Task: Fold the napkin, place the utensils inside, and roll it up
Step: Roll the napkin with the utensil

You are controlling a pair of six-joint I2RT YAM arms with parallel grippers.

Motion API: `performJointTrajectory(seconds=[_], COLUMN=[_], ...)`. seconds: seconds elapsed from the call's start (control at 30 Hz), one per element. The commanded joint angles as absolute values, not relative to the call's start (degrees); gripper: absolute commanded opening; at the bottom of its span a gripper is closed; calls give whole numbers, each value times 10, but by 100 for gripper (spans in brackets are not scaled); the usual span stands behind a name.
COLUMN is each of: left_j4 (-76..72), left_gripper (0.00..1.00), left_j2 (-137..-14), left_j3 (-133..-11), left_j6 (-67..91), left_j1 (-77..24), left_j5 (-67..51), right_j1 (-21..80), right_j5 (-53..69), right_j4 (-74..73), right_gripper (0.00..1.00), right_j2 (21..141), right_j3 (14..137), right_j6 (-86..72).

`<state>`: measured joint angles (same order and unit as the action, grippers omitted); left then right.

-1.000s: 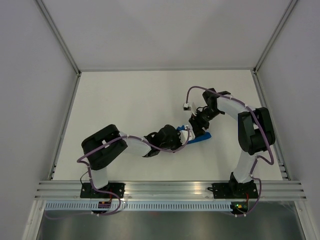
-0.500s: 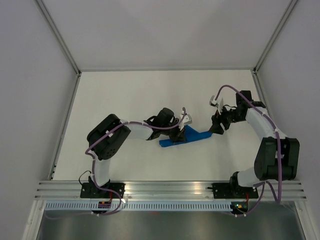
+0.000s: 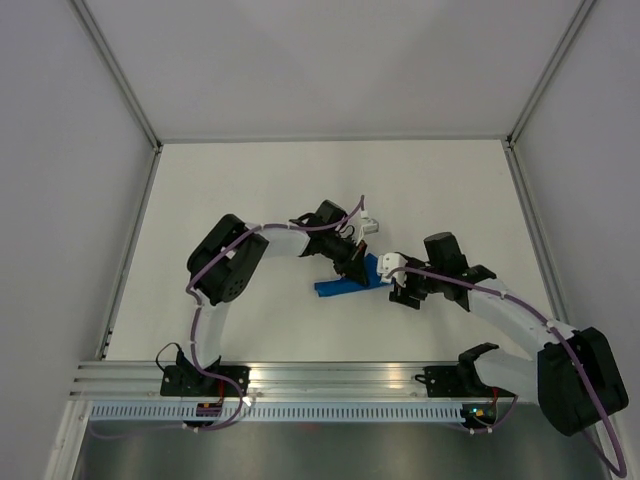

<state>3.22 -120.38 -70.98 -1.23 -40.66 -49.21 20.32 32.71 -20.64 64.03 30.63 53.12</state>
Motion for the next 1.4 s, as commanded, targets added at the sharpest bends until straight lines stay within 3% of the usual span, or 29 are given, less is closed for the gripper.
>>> performJointTrajectory(seconds=[0.0, 0.4, 0.6, 0.67, 0.73, 0.83, 0.87, 0.97, 1.13, 1.37], left_j4=[202, 228, 232, 235, 236, 222, 213, 151, 70, -67], left_gripper=[2, 2, 2, 3, 6, 25, 34, 45, 46, 45], left_j2=[-1267, -1295, -1298, -1299, -1299, -1284, -1276, -1229, -1158, -1036], left_j3=[-707, -736, -743, -744, -746, -744, -734, -705, -663, -542], left_j6=[17, 37, 33, 31, 28, 33, 44, 81, 118, 159], left_j1=[-406, -403, -402, -402, -399, -395, -394, -382, -359, -335], left_j5=[-457, -470, -477, -484, -486, -479, -470, -454, -439, -320], right_j1=[247, 380, 388, 388, 388, 388, 387, 387, 375, 315], right_j5=[263, 177, 157, 156, 156, 158, 160, 174, 215, 308], right_j4=[-78, -13, 10, 7, 3, -27, -45, -76, -137, -293], right_gripper=[72, 71, 62, 51, 37, 26, 25, 22, 20, 18], right_j2=[648, 704, 764, 779, 787, 798, 800, 806, 825, 895], right_j3=[288, 255, 258, 260, 265, 276, 279, 290, 325, 416], right_j6=[523, 516, 526, 526, 529, 528, 528, 526, 525, 567])
